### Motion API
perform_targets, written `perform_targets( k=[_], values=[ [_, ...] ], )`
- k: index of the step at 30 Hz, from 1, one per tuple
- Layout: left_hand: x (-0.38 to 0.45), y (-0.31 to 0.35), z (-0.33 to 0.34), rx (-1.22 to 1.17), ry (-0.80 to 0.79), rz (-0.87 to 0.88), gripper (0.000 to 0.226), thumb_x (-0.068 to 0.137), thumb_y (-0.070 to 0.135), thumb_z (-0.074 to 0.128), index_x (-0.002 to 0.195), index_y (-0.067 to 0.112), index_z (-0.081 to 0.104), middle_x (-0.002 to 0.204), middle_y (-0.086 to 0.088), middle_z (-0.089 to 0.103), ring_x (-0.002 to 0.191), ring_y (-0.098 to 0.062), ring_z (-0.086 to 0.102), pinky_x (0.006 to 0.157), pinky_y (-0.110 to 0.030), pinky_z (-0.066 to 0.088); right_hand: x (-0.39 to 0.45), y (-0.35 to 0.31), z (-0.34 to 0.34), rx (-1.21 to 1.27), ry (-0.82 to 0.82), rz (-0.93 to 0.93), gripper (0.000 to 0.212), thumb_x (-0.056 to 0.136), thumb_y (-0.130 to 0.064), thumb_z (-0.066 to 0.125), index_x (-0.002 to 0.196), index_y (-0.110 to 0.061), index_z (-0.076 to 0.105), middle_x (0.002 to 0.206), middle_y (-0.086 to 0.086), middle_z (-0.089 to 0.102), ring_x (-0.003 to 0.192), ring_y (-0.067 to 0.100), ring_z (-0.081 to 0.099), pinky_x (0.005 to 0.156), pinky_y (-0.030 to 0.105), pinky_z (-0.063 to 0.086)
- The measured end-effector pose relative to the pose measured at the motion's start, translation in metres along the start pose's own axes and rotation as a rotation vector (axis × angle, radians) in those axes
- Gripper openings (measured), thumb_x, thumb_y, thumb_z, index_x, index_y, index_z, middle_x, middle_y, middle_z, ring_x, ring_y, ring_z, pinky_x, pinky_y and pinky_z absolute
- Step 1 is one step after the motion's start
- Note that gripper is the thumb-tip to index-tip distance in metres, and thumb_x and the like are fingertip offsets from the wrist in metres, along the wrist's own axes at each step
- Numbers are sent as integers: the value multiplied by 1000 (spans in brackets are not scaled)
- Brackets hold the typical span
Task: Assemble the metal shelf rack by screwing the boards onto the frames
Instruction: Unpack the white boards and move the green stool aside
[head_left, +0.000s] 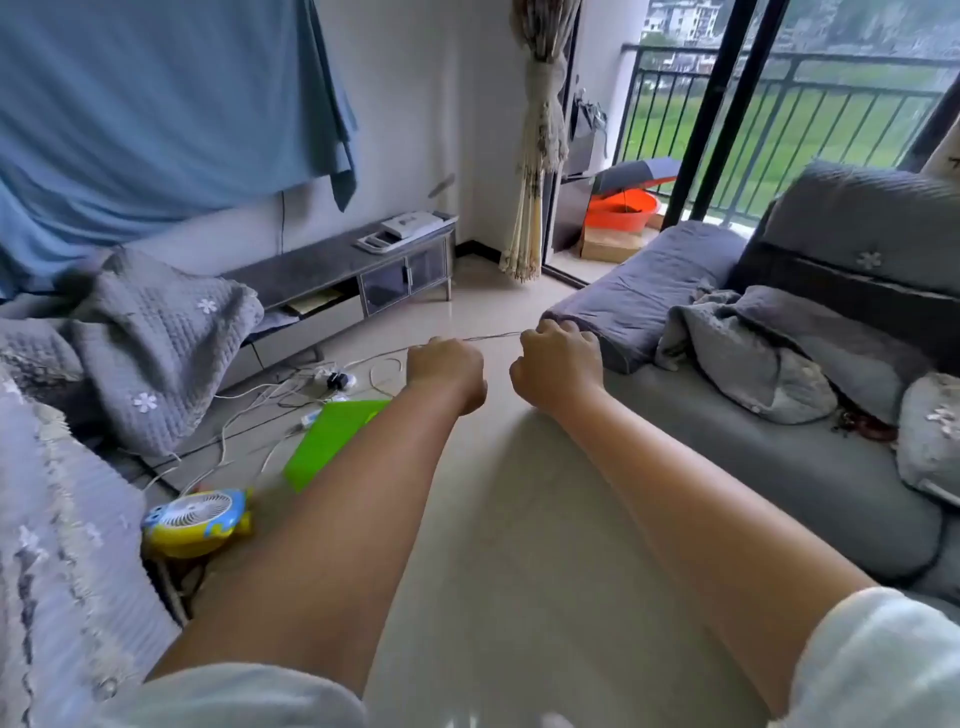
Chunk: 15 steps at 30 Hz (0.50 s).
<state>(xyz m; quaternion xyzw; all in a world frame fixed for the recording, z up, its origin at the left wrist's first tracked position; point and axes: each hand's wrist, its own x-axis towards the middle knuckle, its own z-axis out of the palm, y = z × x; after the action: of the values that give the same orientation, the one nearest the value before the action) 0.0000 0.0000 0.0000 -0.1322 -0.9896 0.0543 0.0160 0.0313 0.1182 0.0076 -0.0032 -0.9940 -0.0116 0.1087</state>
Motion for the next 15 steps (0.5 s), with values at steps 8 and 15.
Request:
perform_targets(
  k=[8,15],
  values=[
    [167,-5,39,-1,-116,-84,32,91,20,42,119,14,57,128,-9,53,119,-27,46,91,-33,40,161,54,70,6,-92,-60,32,88,-23,43,112,-8,58,118,11,56,112,30,47,95,40,35],
    [328,-25,42,20,-159,-145,32,91,17,43,118,13,59,125,-10,55,116,-27,48,89,-34,41,331,86,115,70,-146,-101,31,88,-19,41,113,-8,56,117,11,55,111,30,46,94,40,36]
  ],
)
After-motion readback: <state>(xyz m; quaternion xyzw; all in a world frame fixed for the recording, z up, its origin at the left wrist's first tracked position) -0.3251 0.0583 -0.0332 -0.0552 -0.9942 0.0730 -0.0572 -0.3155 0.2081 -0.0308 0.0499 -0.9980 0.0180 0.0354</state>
